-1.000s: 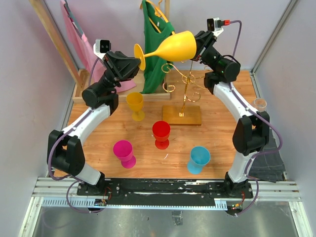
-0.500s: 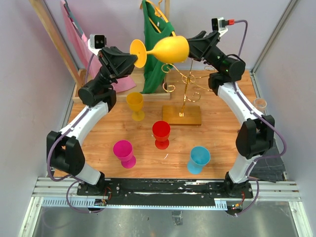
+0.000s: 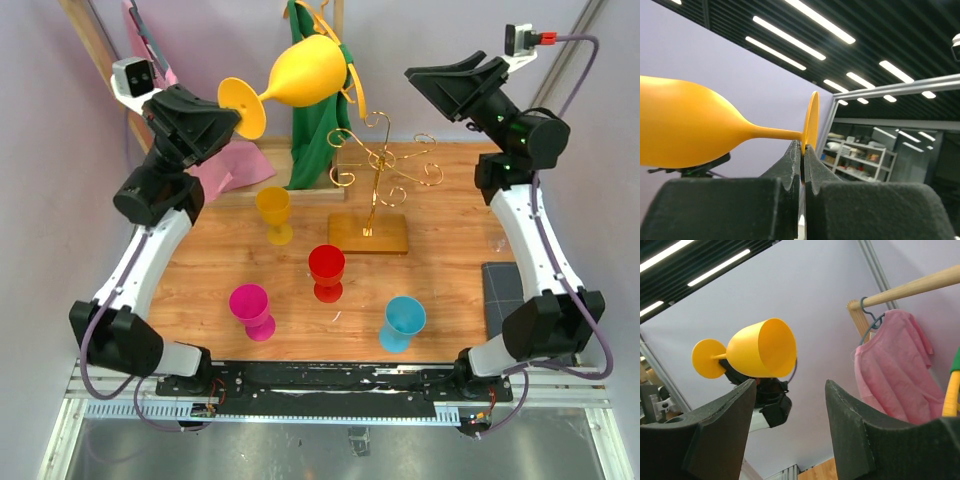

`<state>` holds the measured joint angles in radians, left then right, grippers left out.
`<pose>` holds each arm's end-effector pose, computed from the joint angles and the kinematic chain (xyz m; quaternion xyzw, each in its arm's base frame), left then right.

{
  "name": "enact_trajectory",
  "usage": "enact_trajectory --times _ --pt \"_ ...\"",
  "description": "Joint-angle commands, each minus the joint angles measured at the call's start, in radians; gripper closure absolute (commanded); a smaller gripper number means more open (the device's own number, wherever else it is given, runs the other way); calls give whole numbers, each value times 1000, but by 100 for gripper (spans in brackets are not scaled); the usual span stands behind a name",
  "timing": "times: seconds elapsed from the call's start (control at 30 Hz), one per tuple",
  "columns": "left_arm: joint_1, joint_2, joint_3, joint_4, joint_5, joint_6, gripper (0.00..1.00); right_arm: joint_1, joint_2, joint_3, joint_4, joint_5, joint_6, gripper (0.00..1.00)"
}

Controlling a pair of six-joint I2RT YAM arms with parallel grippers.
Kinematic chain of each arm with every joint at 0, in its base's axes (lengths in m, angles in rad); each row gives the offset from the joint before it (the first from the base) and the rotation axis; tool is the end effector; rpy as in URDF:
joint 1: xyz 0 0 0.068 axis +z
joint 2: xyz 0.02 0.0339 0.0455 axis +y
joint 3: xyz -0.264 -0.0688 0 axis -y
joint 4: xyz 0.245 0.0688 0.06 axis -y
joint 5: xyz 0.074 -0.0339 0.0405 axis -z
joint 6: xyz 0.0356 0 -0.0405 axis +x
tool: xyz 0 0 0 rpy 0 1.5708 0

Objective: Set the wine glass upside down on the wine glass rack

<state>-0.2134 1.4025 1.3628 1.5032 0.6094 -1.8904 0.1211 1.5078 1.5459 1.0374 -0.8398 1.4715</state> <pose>0.2244 -0.0695 0.5266 0.1623 0.2570 -0.8352 0.4584 0.2870 0.0616 0.5323 -0.1686 0.4218 0.7027 0.5477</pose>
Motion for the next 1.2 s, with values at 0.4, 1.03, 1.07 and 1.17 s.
enact_trajectory --times 0.4,1.03,1.07,1.17 --pt "137 -220 31 -1085 35 657 100 -49 -290 35 -766 58 -657 39" --pt "41 -55 39 -1506 -49 841 100 -49 -373 22 -924 125 -788 38" --pt "29 -47 35 -1505 -49 841 100 -49 -373 20 -924 125 -789 38" --pt "-7 -21 38 -1508 -48 842 100 -49 -371 17 -926 127 -790 38"
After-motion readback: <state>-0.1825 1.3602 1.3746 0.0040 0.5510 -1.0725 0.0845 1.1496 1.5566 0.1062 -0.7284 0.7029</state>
